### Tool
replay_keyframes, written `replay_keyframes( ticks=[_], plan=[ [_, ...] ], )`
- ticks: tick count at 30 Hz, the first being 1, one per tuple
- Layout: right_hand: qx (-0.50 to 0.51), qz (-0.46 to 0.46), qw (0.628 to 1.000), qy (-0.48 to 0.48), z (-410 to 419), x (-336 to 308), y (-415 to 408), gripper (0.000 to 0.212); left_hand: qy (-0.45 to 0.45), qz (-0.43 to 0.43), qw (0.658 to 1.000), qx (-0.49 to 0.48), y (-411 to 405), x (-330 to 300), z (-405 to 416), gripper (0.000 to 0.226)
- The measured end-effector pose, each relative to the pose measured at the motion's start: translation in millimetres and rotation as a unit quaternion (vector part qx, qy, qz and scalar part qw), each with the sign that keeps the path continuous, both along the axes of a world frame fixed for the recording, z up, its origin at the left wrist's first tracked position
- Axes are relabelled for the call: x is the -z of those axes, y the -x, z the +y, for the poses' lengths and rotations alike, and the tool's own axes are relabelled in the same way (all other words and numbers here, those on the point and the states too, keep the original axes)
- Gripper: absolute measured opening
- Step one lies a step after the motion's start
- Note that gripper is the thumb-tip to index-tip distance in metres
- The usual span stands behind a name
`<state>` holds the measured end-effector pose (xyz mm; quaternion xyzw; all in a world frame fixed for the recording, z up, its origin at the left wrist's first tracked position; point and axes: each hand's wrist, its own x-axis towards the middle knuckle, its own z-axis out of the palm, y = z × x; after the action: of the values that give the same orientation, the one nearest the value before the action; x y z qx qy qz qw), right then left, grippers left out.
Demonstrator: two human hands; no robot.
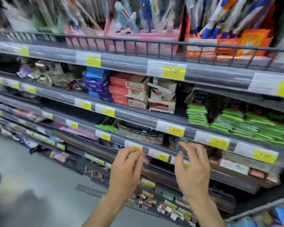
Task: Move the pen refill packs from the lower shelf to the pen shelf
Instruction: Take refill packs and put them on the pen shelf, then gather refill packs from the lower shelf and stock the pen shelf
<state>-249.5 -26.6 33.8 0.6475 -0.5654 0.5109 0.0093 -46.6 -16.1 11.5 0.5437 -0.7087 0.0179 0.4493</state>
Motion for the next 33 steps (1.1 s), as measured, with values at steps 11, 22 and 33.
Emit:
replay_keyframes(
  ticks=[11,22,33],
  plan=[
    [-0.124,0.085,0.964,-0.217,-65,44,-252,0.043,-0.236,-0.029,0.966,-0.101,-256,45,-48,0.037],
    [-0.005,0.251,0.934,-0.255,-128,80,-323,0.057,-0.27,-0.171,0.947,-0.016,-292,54,-174,0.05],
    [0.023,0.181,0.943,-0.278,-128,94,-343,0.052,-0.433,-0.146,0.888,-0.055,-244,42,-253,0.061]
  ],
)
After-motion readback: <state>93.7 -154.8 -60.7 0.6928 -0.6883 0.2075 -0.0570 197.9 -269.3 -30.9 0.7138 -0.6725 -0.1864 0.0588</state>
